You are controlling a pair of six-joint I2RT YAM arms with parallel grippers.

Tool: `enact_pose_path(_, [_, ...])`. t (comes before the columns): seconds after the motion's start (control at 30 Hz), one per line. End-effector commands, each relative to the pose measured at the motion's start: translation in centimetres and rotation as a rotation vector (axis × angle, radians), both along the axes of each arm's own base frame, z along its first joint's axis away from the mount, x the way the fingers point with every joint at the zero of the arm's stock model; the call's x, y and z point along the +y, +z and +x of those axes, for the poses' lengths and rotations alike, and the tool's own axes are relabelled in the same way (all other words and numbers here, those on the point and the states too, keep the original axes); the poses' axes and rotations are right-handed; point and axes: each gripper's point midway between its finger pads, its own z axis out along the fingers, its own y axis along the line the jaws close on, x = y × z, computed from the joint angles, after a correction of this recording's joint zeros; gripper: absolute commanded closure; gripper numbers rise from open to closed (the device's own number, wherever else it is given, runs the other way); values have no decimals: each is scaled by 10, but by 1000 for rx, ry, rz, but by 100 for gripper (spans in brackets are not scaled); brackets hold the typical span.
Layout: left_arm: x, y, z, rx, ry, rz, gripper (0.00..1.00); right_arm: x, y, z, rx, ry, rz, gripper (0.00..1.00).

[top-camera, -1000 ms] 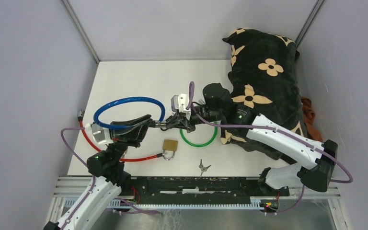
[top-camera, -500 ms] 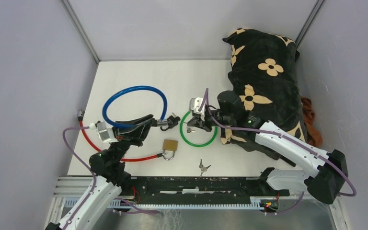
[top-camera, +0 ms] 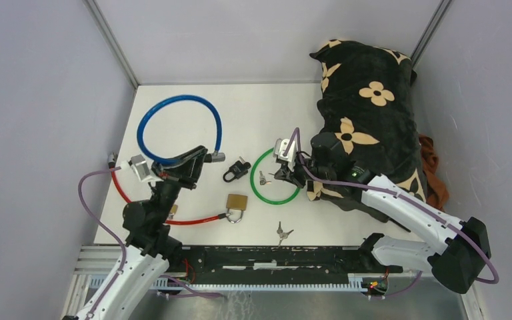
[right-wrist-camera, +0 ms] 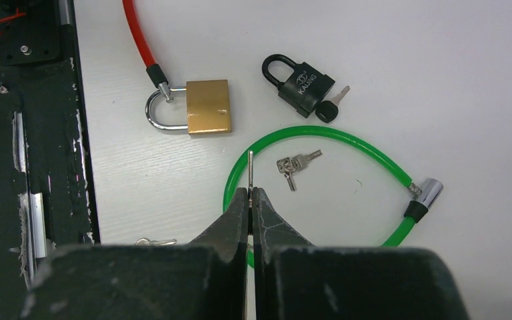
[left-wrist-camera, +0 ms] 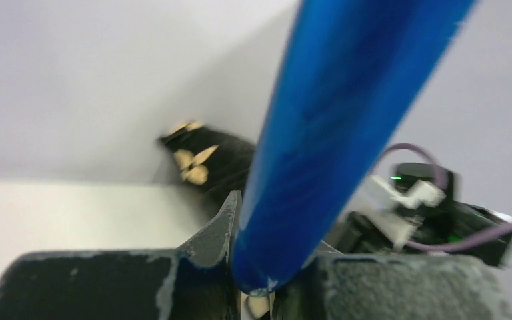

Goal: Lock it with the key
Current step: Place the lock at the center of the board.

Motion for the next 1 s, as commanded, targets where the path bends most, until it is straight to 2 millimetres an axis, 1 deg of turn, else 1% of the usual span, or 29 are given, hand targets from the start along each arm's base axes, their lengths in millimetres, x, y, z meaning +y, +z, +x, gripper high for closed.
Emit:
enact_pose_path(0.0, [28, -73, 52, 434, 251, 88, 98, 6, 22, 7, -52, -17, 78, 100])
enact_pose_path(0.13, [22, -127, 68, 668, 235, 92, 98, 15, 19, 1, -48, 33, 125, 100])
enact_pose_path(0.2, [24, -147, 78, 753, 250, 78, 98, 19, 15, -1, -36, 59, 134, 100])
enact_pose_path(0.3, [39, -186, 95, 884, 320, 59, 98, 29, 9, -4, -2, 103, 148, 100])
enact_pose_path(0.4, [62, -224, 108, 1003, 413, 36, 98, 41, 5, -2, 31, 132, 171, 100])
enact_pose_path(0.43, [70, -234, 111, 1031, 440, 19, 98, 46, 7, 2, 32, 133, 183, 100])
enact_pose_path(0.5, [78, -245, 117, 1049, 470, 1, 98, 56, 6, 8, 54, 134, 196, 100])
enact_pose_path(0.57, [79, -254, 118, 1064, 480, 0, 98, 69, 3, 11, 83, 150, 211, 100])
enact_pose_path(0.63, [80, -271, 113, 1125, 488, -5, 96, 84, -3, 15, 117, 165, 219, 100])
enact_pose_path(0.7, [85, -292, 100, 1207, 518, 0, 79, 102, -5, 18, 136, 183, 224, 100])
enact_pose_path(0.73, [89, -303, 92, 1250, 542, 3, 65, 111, -9, 20, 154, 186, 220, 100])
enact_pose_path(0.77, [94, -310, 85, 1287, 571, 0, 50, 121, -8, 22, 163, 189, 224, 100])
enact_pose_path(0.8, [97, -317, 78, 1320, 590, -3, 43, 131, -12, 25, 183, 183, 226, 100])
enact_pose_path(0.83, [97, -322, 70, 1356, 594, 5, 27, 142, -8, 27, 192, 179, 240, 100])
enact_pose_path(0.87, [97, -323, 65, 1376, 592, 3, 11, 152, -12, 32, 212, 168, 248, 100])
enact_pose_path(0.9, [97, -322, 60, 1399, 590, -6, 2, 162, -9, 35, 245, 153, 272, 100])
enact_pose_path(0.97, [96, -317, 52, 1430, 586, -23, 0, 182, -15, 46, 312, 110, 326, 100])
